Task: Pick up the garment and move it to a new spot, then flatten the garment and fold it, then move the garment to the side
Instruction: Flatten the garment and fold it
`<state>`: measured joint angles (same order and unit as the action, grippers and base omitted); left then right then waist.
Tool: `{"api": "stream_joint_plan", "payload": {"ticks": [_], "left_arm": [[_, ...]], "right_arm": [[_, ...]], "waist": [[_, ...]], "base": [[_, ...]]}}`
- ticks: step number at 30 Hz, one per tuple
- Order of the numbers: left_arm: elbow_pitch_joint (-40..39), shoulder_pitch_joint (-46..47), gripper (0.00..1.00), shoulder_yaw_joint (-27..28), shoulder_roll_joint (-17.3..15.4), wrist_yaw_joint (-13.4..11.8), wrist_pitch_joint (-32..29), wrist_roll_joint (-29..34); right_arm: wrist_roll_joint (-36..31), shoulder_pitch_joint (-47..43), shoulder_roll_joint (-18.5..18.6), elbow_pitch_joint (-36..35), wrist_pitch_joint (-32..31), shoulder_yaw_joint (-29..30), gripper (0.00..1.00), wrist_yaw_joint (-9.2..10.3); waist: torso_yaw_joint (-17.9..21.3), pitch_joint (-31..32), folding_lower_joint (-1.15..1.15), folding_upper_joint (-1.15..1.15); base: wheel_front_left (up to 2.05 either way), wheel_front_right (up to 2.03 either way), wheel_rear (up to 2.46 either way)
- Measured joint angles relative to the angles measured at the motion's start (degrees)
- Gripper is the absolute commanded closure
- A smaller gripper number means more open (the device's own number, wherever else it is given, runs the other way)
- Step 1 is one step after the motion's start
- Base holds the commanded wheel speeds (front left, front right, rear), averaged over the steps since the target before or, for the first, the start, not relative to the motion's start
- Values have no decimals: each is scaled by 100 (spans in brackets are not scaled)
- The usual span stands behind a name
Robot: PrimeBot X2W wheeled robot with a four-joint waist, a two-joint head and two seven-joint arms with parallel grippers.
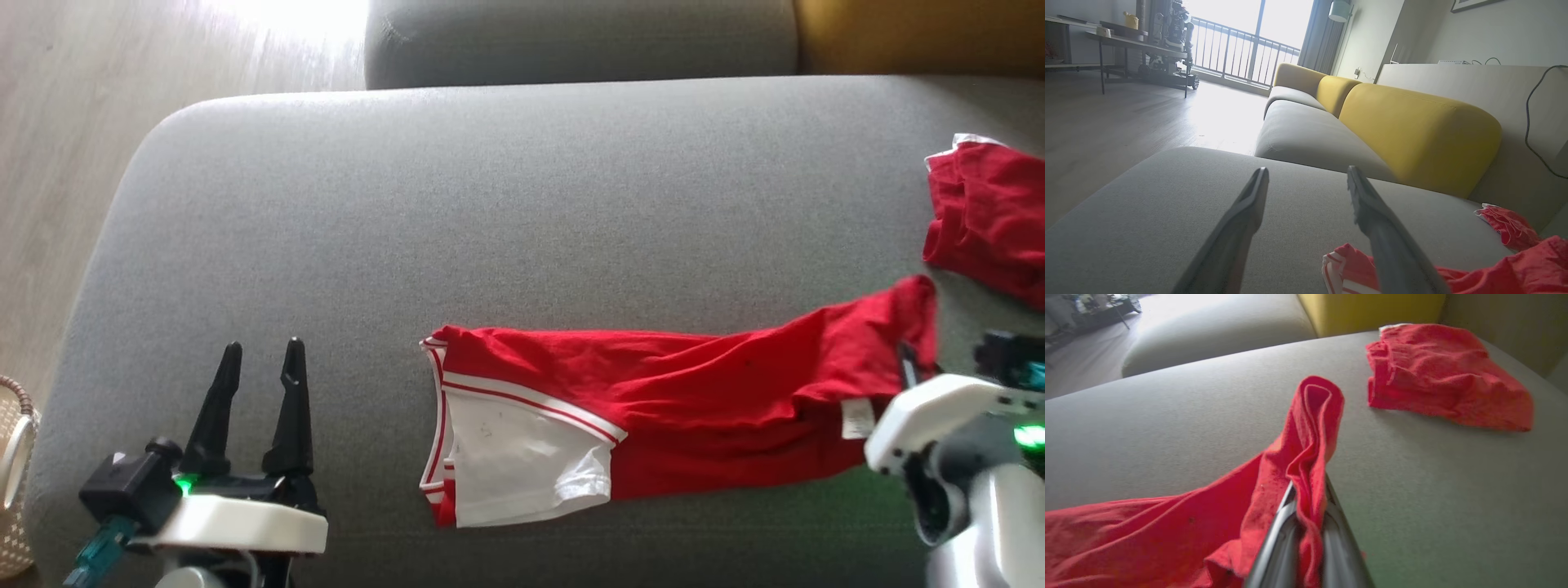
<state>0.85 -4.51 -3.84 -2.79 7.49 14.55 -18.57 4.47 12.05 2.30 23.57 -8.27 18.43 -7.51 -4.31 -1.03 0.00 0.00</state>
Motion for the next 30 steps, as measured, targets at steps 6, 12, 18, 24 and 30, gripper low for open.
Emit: {"api": "stream_joint_plan", "payload": {"ticks": [6, 12, 18, 24, 30], "left_arm": [[1, -69, 0, 51, 0, 0, 0, -25], [9, -159, 0, 53, 0, 0, 0, -85], [9, -159, 0, 45, -1, 0, 0, -158], [10, -160, 0, -5, -1, 0, 0, -175], [20, -160, 0, -104, -1, 0, 0, -175]], "right_arm": [[516, -324, 0, -588, -347, -703, 100, 0], [1694, -559, 1, -1089, -690, -1579, 100, 0], [3023, -577, 11, -1277, -727, -2335, 100, 1], [3922, -566, 21, -944, -316, -2984, 100, 1], [5169, -270, 32, -165, 253, -3633, 100, 1]], "waist": [[30, 111, 0, 0], [50, 187, 0, 0], [-29, 250, 0, 0], [-244, 272, 0, 0], [-554, 190, 0, 0]], "base": [[0, 0, 0], [0, 0, 0], [0, 0, 0], [0, 0, 0], [0, 0, 0]]}}
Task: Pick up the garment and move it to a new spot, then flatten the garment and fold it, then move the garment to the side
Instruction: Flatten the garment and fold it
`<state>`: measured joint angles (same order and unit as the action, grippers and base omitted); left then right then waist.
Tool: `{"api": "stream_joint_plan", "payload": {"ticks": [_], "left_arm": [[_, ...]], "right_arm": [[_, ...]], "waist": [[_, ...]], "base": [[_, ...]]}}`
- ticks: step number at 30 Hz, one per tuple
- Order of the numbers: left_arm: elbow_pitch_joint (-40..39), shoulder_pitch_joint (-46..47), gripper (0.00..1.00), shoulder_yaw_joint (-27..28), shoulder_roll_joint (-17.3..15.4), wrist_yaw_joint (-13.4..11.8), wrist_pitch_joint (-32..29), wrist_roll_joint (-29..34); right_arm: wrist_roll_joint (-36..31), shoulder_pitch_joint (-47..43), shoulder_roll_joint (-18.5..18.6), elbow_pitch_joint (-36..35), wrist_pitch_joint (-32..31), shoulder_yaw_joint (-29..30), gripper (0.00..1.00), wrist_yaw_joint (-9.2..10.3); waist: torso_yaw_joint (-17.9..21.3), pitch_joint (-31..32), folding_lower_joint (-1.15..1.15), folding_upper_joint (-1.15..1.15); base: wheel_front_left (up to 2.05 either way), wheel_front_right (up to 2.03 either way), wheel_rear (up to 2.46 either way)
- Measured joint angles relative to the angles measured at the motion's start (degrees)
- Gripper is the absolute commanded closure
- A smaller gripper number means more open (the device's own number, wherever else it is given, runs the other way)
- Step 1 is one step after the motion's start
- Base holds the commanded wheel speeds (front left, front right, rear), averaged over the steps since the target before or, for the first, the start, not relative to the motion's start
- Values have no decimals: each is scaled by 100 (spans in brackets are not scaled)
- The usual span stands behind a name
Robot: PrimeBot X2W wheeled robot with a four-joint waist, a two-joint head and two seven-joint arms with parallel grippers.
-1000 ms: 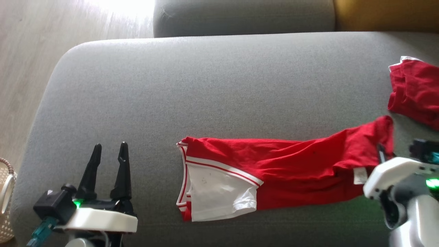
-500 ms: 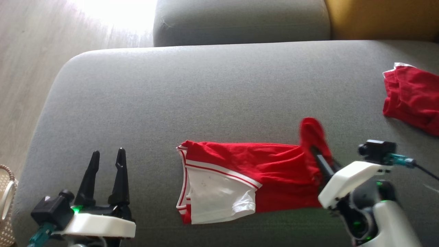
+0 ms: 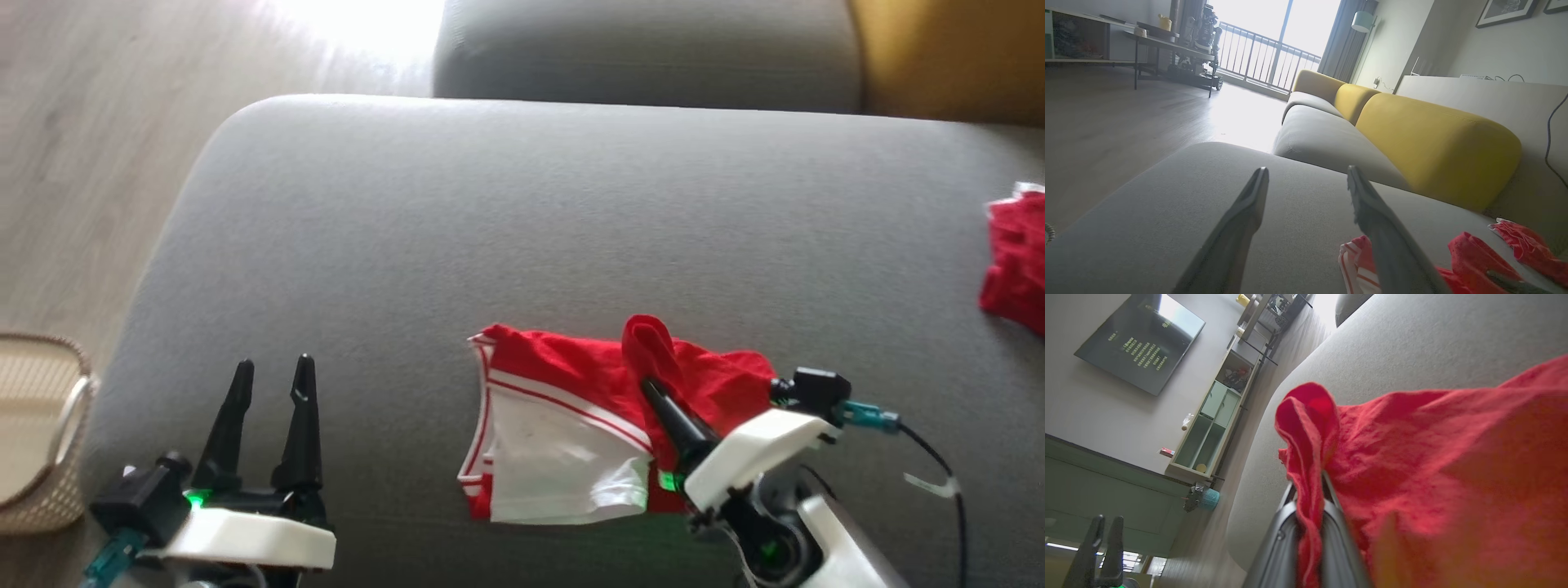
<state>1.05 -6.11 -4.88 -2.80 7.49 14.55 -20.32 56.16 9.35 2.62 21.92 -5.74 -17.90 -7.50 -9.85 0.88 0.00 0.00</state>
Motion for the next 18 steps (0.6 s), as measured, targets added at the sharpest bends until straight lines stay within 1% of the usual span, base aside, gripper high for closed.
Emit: {"api": "stream_joint_plan", "payload": {"ticks": [2, 3, 4, 7, 11, 18], "left_arm": [[25, 2, 0, -18, -1, 0, 1, 0], [33, 4, 0, -38, -1, 0, 1, -1], [33, 4, 0, -38, -1, 0, 1, -1], [58, 26, 0, -46, -1, 0, 1, -3], [99, 49, 0, -79, -1, 0, 1, -58], [118, 49, 0, -142, -1, 0, 0, -59]], "right_arm": [[356, 255, 14, 323, 225, -216, 100, 1], [775, 536, 42, 588, 425, -472, 100, 1], [775, 536, 42, 588, 425, -472, 100, 1], [1276, 938, 66, 931, 679, -917, 100, 1], [1730, 1374, 71, 1369, 984, -1511, 100, 1], [2412, 1783, 91, 2191, 1450, -2364, 100, 1]], "waist": [[-130, -38, 0, 0], [-268, -78, 0, 0], [-268, -78, 0, 0], [-479, -146, 0, 0], [-750, -233, 0, 0], [-1129, -329, 0, 0]], "base": [[0, 0, 0], [0, 0, 0], [0, 0, 0], [0, 0, 0], [0, 0, 0], [0, 0, 0]]}}
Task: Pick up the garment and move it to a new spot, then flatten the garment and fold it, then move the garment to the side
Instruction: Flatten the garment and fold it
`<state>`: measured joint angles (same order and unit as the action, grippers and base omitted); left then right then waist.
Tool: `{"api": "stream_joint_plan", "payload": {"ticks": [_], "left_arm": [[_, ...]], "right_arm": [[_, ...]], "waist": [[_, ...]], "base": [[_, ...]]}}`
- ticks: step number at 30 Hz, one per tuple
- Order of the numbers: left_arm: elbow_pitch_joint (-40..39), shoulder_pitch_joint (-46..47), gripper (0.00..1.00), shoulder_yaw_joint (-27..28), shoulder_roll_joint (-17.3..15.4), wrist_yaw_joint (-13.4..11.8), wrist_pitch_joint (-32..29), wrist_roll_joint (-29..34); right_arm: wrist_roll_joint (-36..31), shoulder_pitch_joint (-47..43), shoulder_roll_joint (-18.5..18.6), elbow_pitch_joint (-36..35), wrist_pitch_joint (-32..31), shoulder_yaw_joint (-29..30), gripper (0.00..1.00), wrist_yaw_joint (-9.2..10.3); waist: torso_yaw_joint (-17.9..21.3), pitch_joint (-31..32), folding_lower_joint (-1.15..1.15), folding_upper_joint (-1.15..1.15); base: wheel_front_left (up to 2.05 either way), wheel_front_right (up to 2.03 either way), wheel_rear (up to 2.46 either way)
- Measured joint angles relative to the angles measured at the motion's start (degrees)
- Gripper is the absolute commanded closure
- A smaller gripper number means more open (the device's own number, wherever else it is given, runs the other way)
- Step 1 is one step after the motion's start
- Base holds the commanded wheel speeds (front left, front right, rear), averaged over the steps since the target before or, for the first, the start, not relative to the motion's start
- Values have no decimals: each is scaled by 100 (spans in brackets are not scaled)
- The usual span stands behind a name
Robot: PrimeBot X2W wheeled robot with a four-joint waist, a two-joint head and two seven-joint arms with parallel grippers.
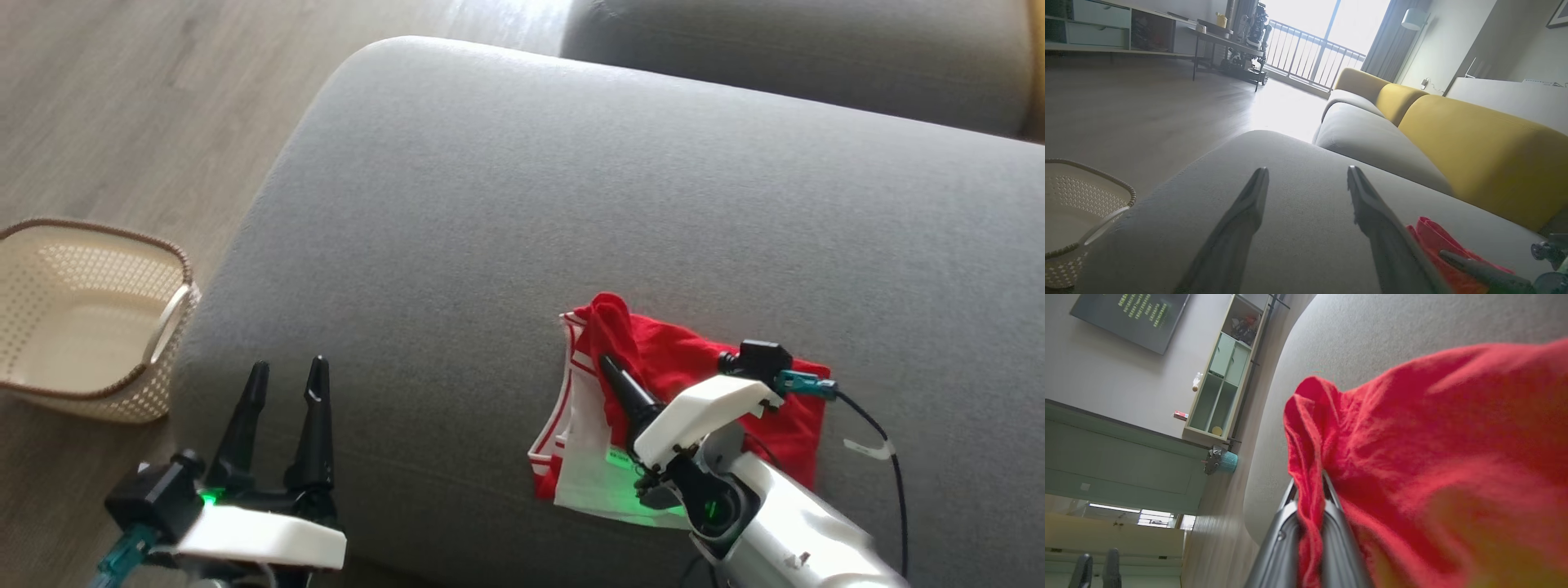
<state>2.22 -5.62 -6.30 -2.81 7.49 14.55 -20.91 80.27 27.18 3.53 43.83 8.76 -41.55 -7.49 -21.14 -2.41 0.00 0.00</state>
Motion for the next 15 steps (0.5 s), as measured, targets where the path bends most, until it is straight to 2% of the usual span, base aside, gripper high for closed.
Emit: {"api": "stream_joint_plan", "payload": {"ticks": [6, 7, 8, 9, 15], "left_arm": [[1, -4, 0, 23, 0, 0, 1, 0], [1, -4, 0, 31, 0, 0, 1, 0], [4, -4, 0, 33, 0, 0, 1, 0], [8, -4, 0, 32, 0, 0, 0, 0], [25, -1, 0, 35, 0, 0, 1, 1]], "right_arm": [[549, 265, 5, 308, 212, -649, 100, 0], [645, 307, 7, 336, 231, -748, 91, 0], [722, 345, 7, 371, 244, -853, 34, 0], [798, 392, 5, 433, 275, -964, 0, 0], [1229, 680, 9, 532, 445, -1550, 0, -1]], "waist": [[-54, -21, 0, 0], [-49, -22, 0, 0], [-42, -24, 0, 0], [-34, -26, 0, 0], [44, -30, 0, 0]], "base": [[0, 0, 0], [0, 0, 0], [0, 0, 0], [0, 0, 0], [0, 0, 0]]}}
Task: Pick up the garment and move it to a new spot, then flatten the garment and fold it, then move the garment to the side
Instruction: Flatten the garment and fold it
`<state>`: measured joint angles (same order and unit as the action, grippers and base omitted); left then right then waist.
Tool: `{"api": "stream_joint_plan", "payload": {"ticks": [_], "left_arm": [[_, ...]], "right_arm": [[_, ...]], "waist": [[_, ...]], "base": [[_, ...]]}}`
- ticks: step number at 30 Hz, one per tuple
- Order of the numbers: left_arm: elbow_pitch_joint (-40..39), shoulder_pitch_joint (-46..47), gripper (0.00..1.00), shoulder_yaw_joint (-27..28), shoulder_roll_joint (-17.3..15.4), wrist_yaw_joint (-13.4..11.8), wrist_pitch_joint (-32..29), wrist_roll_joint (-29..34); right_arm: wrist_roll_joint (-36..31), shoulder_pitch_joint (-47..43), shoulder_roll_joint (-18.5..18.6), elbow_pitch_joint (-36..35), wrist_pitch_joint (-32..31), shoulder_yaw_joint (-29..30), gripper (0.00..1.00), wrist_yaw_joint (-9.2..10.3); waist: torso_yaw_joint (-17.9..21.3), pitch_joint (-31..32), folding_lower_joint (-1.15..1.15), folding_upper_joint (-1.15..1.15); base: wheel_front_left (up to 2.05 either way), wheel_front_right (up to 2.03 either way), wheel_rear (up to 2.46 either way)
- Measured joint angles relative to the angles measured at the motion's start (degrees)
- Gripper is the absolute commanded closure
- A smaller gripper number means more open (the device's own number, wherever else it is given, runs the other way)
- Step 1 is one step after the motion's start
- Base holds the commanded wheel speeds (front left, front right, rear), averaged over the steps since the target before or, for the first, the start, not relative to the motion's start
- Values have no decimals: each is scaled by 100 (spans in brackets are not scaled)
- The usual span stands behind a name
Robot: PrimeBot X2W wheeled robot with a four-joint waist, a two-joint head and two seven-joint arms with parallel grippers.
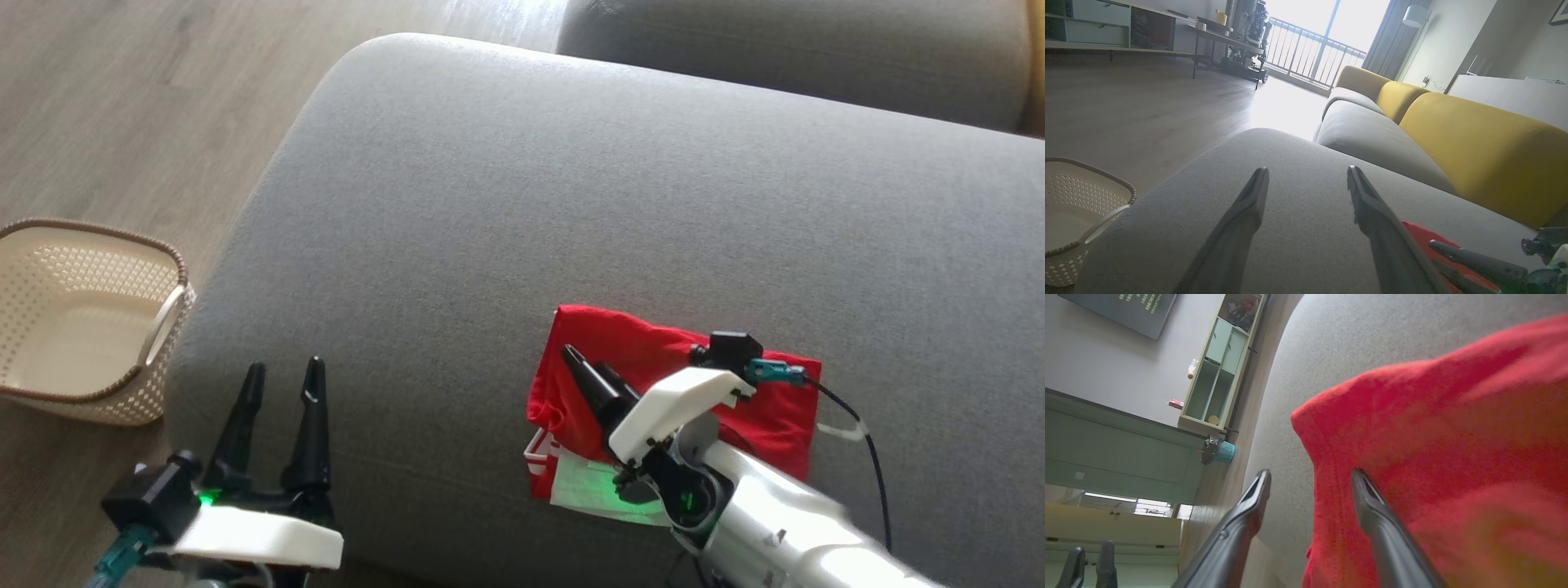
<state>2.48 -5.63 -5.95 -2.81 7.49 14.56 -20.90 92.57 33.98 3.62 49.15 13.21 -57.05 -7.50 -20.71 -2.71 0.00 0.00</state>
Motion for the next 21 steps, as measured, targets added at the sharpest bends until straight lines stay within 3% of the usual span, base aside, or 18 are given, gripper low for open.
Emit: {"api": "stream_joint_plan", "payload": {"ticks": [8, 11, 15, 21], "left_arm": [[-1, -1, 0, 105, 1, 0, 0, 1], [-43, -4, 0, 147, -1, 0, 0, 4], [-112, -5, 0, 249, 1, 0, 0, 10], [-258, -4, 0, 352, 1, 0, 2, 18]], "right_arm": [[-62, 517, -11, 352, 97, -159, 0, 0], [-740, 785, 20, 671, 100, 215, 0, 0], [-1807, 942, 333, 700, 101, 840, 0, 0], [-3583, 738, 1038, 60, 102, 2180, 0, 0]], "waist": [[260, 94, 0, 0], [425, 148, 0, 0], [688, 225, 0, 0], [1126, 312, 0, 0]], "base": [[0, 0, 0], [0, 0, 0], [0, 0, 0], [0, 0, 0]]}}
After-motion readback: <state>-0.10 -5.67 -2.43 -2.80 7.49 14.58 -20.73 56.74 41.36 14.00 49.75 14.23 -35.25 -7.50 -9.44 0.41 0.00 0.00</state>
